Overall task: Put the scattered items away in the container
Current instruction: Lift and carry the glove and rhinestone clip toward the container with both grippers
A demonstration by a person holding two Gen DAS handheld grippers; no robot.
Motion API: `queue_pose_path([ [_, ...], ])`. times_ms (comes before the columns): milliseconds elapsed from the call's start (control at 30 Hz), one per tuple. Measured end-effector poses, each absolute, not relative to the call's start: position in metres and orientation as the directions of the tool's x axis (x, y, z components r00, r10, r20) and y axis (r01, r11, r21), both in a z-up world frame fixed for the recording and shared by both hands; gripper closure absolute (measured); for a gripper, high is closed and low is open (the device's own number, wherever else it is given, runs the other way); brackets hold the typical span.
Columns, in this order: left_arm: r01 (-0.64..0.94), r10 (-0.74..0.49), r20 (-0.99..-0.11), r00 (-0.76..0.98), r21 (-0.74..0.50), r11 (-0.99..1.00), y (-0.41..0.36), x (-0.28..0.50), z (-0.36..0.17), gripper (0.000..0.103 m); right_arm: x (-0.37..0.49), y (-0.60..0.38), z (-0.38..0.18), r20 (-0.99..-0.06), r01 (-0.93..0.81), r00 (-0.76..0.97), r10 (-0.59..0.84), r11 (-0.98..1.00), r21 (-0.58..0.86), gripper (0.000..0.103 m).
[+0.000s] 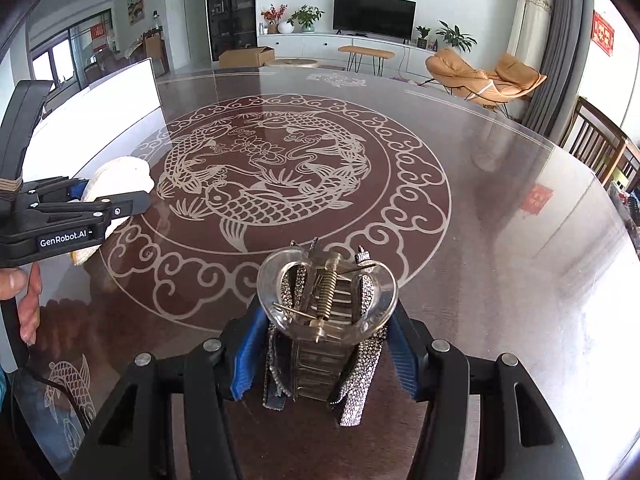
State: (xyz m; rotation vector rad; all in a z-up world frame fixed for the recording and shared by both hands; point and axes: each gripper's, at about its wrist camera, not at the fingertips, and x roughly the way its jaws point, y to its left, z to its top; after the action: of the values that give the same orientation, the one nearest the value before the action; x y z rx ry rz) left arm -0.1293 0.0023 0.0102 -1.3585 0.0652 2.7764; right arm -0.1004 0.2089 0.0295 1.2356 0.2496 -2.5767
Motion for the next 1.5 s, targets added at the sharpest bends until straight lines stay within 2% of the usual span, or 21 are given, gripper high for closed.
queue_pose_path([
  [33,-0.052,0.018,-0.792,-0.611,0.018,-0.998,0.0,-0.128,0.009,0.034,-0.101,0.211,0.029,-0.785,0.313,-0.596,-0.172,-0.949,-0.03,0.043],
  [100,-0.037,0.019,-0.795,-0.606,0.004,-0.999,-0.003,-0.13,0.008,0.03,-0.103,0.215,0.028,-0.789,0.299,-0.589,-0.176,-0.954,-0.01,0.038],
  [233,-0.033,0.011,-0.802,-0.597,0.011,-0.999,-0.001,-0.13,0.004,0.017,-0.103,0.214,0.028,-0.79,0.288,-0.591,-0.162,-0.957,-0.019,0.033],
  [467,-0.031,0.01,-0.804,-0.594,0.01,-0.999,-0.003,-0.129,0.001,0.013,-0.105,0.217,0.029,-0.792,0.281,-0.588,-0.162,-0.96,-0.012,0.031],
  [733,-0.017,0.004,-0.815,-0.58,0.007,-1.0,-0.005,-0.132,-0.003,0.0,-0.105,0.217,0.029,-0.792,0.281,-0.588,-0.163,-0.96,-0.011,0.03],
  [1000,-0.017,0.009,-0.818,-0.575,0.001,-1.0,-0.008,-0.13,-0.005,0.0,-0.106,0.215,0.027,-0.795,0.293,-0.581,-0.175,-0.956,-0.003,0.025],
  [1300,-0.033,0.016,-0.823,-0.567,0.003,-0.999,-0.003,-0.134,-0.004,0.0,-0.106,0.216,0.027,-0.794,0.293,-0.58,-0.18,-0.956,0.003,0.025],
  [1333,-0.046,0.025,-0.816,-0.577,0.002,-0.999,-0.003,-0.132,-0.002,0.014,-0.105,0.216,0.027,-0.791,0.29,-0.583,-0.184,-0.957,0.008,0.027],
  [1367,-0.061,0.037,-0.795,-0.606,0.0,-0.998,-0.004,-0.128,0.003,0.037,-0.104,0.218,0.028,-0.787,0.281,-0.59,-0.182,-0.96,0.011,0.032],
  [1400,-0.077,0.05,-0.791,-0.61,-0.003,-0.997,-0.006,-0.126,0.005,0.066,-0.102,0.219,0.03,-0.781,0.276,-0.596,-0.186,-0.961,0.018,0.047],
  [1500,-0.091,0.127,-0.8,-0.586,-0.09,-0.992,-0.018,-0.122,0.012,0.067,-0.094,0.222,0.037,-0.774,0.246,-0.6,-0.202,-0.967,0.062,0.048],
])
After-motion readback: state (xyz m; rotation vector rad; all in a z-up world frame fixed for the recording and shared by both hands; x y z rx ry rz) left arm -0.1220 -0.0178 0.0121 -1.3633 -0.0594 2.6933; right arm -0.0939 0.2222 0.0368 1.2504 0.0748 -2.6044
